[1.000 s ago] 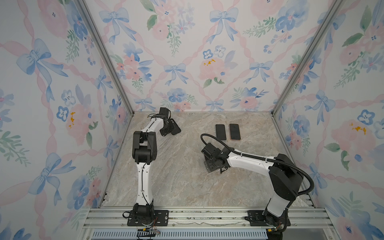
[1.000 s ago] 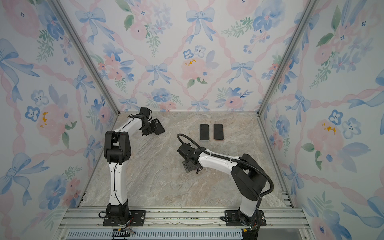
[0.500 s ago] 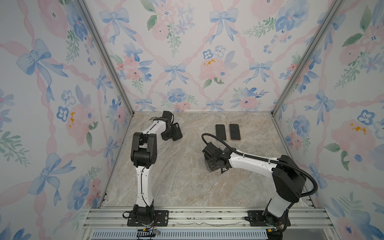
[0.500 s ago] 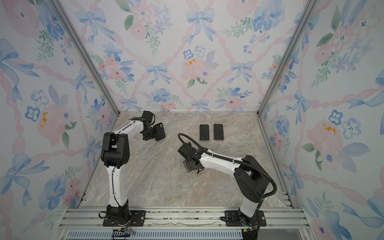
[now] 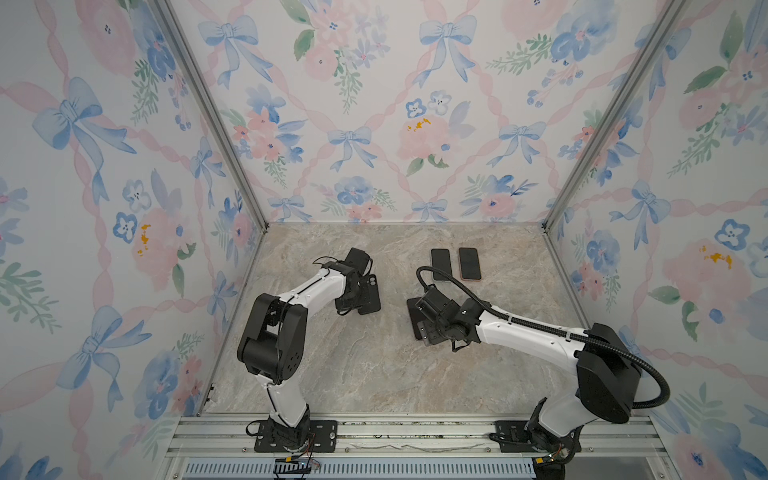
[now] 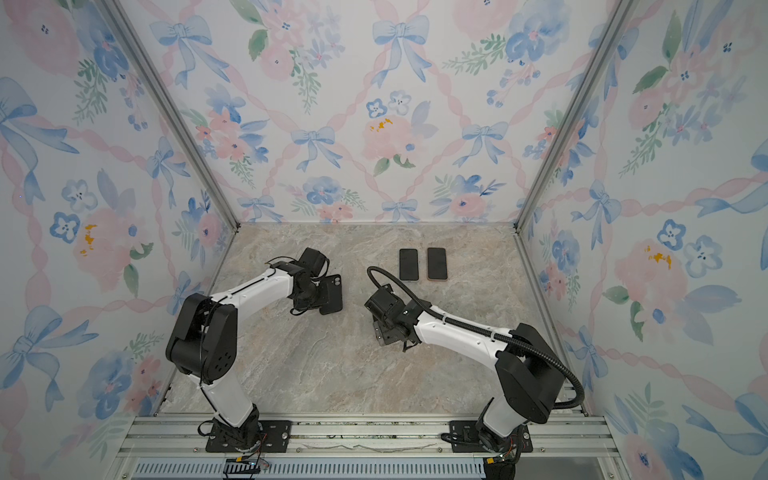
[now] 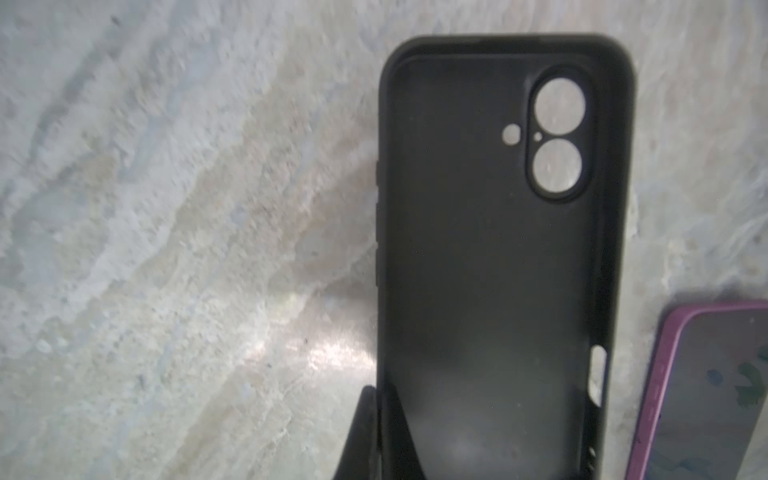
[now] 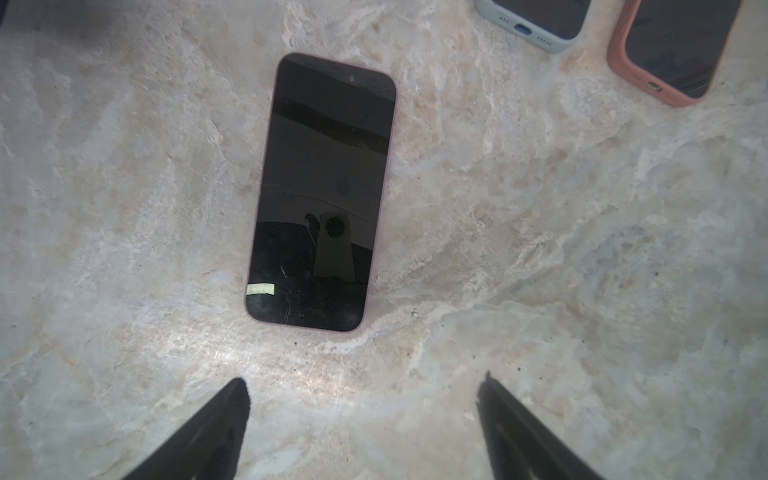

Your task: Put the phone into the phone case

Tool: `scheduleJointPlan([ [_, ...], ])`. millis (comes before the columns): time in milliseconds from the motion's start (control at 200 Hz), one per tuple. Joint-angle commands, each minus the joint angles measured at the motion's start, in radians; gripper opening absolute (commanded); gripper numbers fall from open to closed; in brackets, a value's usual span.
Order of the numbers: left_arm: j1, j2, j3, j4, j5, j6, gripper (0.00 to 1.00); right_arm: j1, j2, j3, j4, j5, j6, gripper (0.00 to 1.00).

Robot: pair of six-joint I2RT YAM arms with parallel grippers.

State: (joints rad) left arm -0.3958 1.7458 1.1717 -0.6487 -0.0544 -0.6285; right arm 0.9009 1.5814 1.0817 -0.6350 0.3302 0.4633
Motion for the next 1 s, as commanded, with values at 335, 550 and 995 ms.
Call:
scheduleJointPlan([
  [335,-0.17,-0.131,-0.23,0.078,-0.025,-0.199,0.08,0.051,-0.003,-0.046,0.009,0.0,0.093,0.88],
  [550,-0.223,-0.109,-0.231,0.101,-0.002,-0.232,0.19,0.058,0.027,-0.035,0.01,-0.011,0.105,0.88],
  [995,-0.246,-0.183,-0.246,0.122,0.055,-0.214,0.35,0.013,0.137,0.022,0.063,-0.092,0.102,0.98],
])
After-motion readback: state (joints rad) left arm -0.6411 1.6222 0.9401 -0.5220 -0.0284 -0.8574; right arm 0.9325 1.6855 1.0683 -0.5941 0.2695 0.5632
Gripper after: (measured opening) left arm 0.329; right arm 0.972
